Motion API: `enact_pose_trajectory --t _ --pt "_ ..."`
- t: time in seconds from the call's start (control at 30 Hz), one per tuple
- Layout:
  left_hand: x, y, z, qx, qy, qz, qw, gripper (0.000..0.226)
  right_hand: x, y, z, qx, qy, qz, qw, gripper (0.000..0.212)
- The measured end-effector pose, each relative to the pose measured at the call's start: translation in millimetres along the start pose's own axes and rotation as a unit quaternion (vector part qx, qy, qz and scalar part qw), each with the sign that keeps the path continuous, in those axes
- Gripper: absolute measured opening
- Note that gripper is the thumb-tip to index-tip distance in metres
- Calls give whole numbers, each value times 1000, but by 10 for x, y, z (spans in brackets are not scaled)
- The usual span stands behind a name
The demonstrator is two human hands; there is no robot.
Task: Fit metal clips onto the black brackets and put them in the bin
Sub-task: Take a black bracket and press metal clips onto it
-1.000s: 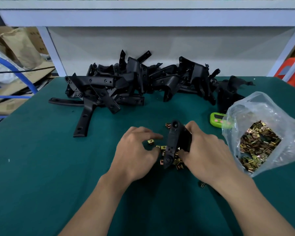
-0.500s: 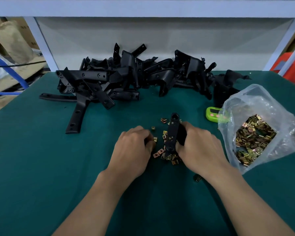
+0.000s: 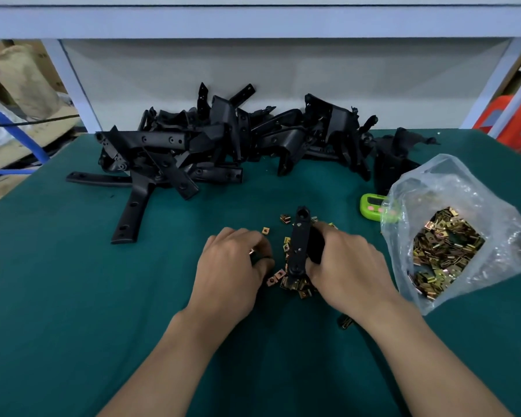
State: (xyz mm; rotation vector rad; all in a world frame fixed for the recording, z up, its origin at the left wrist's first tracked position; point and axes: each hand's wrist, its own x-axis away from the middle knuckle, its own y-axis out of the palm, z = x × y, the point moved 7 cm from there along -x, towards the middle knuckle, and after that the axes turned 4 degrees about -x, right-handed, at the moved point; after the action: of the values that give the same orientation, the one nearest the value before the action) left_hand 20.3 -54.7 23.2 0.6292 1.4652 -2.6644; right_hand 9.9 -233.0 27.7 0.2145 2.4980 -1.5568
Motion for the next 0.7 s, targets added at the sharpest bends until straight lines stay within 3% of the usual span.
enact_pose_trajectory --t 0.13,0.27,0.33,0.47,0.53,0.63,0.7 --pt "46 -34 -68 87 -62 7 994 20 28 -69 -74 8 -29 28 999 28" --pt "7 -120 -197 187 -137 19 973 20 58 -113 -164 54 -53 56 996 49" --pt "3 -123 -261 254 -172 21 952 22 66 -78 -189 70 -57 50 995 57" --pt "2 -72 -241 415 -186 -3 891 18 48 -24 -161 60 -47 38 996 53" --pt "12 -85 -233 417 -187 3 890 15 57 -31 -144 51 -46 51 996 54" --pt "30 -144 -257 331 -187 43 924 20 50 -28 -110 32 -32 53 998 58" --pt "48 -148 -254 318 -195 49 927 27 39 -17 -103 20 -24 51 998 58"
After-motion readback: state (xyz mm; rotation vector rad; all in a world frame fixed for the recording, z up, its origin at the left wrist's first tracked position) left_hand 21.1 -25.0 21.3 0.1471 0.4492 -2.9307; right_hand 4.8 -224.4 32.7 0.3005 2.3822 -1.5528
